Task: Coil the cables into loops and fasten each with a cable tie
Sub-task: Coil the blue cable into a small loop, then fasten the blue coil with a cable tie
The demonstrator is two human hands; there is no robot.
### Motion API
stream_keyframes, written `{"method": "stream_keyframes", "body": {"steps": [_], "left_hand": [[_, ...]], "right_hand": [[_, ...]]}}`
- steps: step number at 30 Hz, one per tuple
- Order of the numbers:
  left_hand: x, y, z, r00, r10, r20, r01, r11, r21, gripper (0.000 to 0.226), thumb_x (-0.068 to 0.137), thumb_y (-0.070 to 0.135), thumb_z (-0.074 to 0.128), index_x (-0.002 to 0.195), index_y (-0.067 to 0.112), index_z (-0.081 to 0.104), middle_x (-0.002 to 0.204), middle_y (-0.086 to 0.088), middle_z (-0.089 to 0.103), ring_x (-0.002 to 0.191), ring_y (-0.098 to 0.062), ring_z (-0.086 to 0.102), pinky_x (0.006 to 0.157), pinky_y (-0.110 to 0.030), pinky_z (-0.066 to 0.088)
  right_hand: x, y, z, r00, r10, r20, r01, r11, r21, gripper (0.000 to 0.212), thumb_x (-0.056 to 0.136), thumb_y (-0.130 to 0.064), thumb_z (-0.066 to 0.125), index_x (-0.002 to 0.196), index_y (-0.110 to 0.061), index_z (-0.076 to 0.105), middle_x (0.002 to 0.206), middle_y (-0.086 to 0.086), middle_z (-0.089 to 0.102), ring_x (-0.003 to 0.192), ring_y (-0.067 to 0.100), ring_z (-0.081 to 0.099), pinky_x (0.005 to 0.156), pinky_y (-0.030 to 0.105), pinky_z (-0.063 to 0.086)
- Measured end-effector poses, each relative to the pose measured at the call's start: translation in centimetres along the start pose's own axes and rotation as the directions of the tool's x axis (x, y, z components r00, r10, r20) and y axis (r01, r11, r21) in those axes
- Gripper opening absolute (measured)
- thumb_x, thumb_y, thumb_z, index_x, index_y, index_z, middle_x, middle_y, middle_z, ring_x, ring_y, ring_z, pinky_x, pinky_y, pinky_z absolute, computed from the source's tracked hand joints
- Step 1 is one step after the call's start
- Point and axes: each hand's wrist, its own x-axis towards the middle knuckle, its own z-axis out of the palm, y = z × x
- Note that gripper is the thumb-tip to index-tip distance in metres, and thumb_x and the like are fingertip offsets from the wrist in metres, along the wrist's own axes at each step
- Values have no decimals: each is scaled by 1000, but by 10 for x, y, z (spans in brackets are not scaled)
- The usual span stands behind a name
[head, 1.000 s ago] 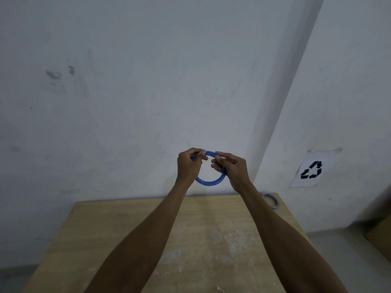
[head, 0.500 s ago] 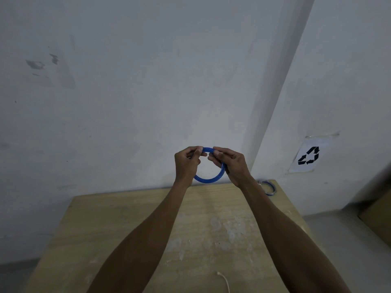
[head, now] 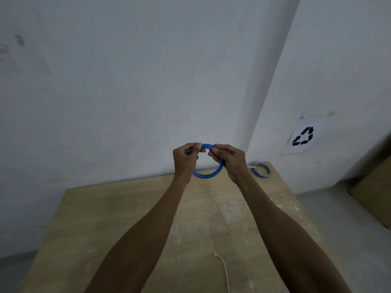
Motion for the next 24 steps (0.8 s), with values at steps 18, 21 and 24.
{"method": "stream_keyframes", "body": {"steps": [18,21,24], "left_hand": [[2,-14,19,973,-67,-220,59,997,-44,13,98,16,67,100,10,78,80,4,78,73,-5,71,62,-17,53],[3,-15,19,973,-61,-222,51,997,-52,11,98,15,67,96,13,78,76,7,77,71,-3,71,60,-16,53],[-3,-24,18,977,-67,-202,60,997,-39,11,97,14,67,93,15,78,76,5,77,70,-5,70,59,-18,52]], "right_hand": [[-14,4,-24,989,131,68,-118,979,-169,45,92,-7,71,136,-10,61,111,14,77,101,30,76,90,38,61],[-18,6,-25,987,146,71,-130,972,-197,50,87,-4,77,134,-8,61,104,15,78,97,31,76,87,38,62],[-27,15,-28,986,157,53,-145,971,-188,47,88,-8,77,133,-11,61,104,17,78,98,31,76,87,37,62]]}}
